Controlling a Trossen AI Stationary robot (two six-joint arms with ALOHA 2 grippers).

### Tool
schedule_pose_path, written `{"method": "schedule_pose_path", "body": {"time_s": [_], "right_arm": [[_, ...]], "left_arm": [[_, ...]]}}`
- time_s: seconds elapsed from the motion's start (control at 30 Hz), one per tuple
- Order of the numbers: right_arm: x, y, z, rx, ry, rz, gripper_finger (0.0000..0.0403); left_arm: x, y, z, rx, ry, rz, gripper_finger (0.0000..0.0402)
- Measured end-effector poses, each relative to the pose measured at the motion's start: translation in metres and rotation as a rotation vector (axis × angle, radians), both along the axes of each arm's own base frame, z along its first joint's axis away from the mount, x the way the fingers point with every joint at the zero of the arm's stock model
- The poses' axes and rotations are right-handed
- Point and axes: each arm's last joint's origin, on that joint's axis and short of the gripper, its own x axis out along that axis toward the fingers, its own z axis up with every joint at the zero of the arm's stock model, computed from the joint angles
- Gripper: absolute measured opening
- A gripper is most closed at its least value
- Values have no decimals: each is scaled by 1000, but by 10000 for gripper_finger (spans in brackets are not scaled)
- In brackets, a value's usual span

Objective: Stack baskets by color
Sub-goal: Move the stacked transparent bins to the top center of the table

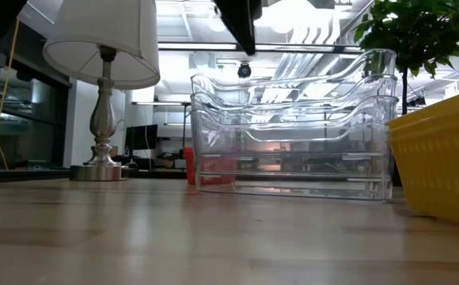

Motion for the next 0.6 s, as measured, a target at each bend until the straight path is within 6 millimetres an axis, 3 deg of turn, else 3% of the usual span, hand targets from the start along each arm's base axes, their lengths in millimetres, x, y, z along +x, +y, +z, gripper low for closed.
{"method": "schedule_pose_path", "body": {"time_s": [0.17, 0.37, 0.6], "right_arm": [[1, 0, -1, -1, 19, -6, 247], [3, 0, -7, 13, 95, -47, 247], [6, -1, -17, 62, 236, -102, 247]], "left_arm": [[-17, -9, 15, -10, -53, -10, 155], [-43, -20, 22, -16, -186, -48, 19], [-93, -22, -12, 16, -343, 1, 3]]}}
